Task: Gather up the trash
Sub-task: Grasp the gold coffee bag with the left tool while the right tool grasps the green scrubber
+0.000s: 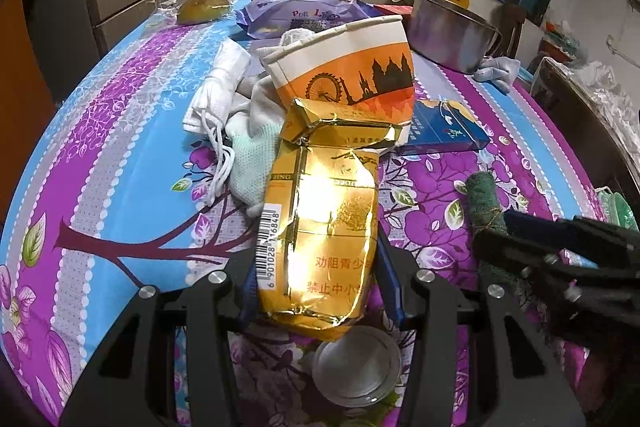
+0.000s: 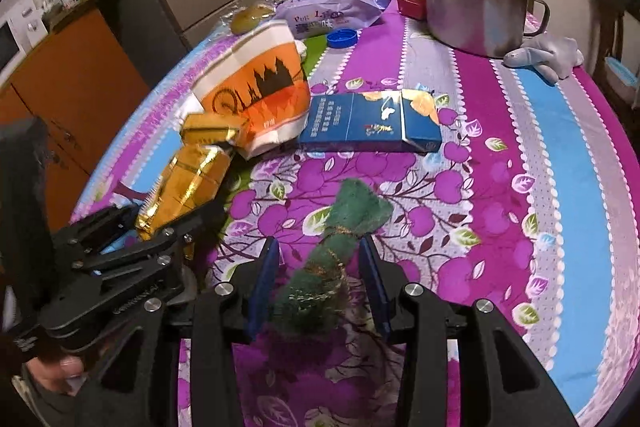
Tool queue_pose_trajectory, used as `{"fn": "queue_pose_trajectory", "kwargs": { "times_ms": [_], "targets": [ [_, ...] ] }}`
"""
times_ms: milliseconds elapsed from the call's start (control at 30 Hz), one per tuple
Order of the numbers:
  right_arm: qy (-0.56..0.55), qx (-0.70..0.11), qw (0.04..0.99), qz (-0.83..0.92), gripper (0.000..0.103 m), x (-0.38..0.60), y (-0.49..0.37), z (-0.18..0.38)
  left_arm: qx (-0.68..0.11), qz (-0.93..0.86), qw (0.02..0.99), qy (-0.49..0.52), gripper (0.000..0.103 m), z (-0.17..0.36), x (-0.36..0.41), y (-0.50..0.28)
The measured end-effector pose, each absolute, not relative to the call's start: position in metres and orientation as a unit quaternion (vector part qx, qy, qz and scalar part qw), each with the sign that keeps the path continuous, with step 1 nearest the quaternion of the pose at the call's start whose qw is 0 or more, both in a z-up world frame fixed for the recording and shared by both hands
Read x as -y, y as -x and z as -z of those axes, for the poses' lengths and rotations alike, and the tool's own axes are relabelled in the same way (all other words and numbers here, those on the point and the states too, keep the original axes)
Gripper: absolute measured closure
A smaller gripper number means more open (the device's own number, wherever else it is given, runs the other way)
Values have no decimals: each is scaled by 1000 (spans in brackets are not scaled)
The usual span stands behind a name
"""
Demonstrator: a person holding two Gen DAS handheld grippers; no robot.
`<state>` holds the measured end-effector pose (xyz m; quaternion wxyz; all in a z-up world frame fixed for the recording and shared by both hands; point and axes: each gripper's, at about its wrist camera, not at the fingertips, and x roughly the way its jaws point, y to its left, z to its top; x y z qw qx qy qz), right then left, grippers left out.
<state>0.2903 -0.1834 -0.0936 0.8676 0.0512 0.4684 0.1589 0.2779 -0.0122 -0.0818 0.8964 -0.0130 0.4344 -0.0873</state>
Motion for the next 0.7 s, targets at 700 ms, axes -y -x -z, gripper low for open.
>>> {"fn": "queue_pose_trajectory", "kwargs": {
  "times_ms": [700],
  "targets": [
    [8, -335, 938, -91, 86, 183, -234, 62, -383, 81, 920, 9, 58, 55, 21, -251]
  ]
}}
